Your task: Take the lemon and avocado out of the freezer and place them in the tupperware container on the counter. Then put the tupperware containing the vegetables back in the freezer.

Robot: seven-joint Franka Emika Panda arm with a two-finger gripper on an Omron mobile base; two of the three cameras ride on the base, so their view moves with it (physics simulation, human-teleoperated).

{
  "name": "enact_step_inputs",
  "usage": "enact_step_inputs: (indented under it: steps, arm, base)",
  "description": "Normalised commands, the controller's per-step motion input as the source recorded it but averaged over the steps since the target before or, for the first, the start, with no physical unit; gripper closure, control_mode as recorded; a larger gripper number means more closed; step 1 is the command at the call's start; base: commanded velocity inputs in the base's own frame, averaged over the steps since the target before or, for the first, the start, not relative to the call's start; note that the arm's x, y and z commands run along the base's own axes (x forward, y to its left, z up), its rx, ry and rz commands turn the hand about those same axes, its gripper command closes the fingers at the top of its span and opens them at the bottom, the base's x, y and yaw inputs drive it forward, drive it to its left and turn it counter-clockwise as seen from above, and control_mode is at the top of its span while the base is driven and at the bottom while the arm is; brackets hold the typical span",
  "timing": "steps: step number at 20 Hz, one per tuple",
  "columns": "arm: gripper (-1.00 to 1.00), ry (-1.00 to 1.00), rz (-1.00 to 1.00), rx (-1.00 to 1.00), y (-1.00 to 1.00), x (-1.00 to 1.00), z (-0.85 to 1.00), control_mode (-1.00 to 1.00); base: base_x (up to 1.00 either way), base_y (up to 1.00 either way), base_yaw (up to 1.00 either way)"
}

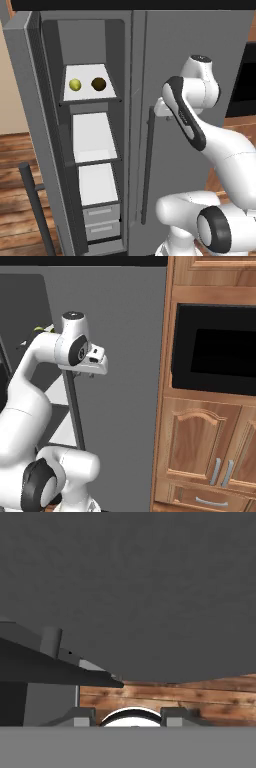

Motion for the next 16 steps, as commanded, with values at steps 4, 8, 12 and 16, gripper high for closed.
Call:
enact_step_inputs:
  steps: [4,8,12,16]
  arm:
    - [-1.0,-0.07,0.0,0.0,0.0,-0.29,0.0,-1.0]
    - [-1.0,-0.23,0.0,0.0,0.0,-0.59,0.37,-1.0]
    - [-1.0,-0.1,0.0,0.0,0.0,-0.51,0.56,-1.0]
    - [-1.0,0.0,-0.01,0.0,0.0,-0.51,0.27,-1.0]
  base:
    - [0.0,0.0,0.0]
    - [0.0,0.0,0.0]
    - [0.0,0.0,0.0]
    - [0.0,0.0,0.0]
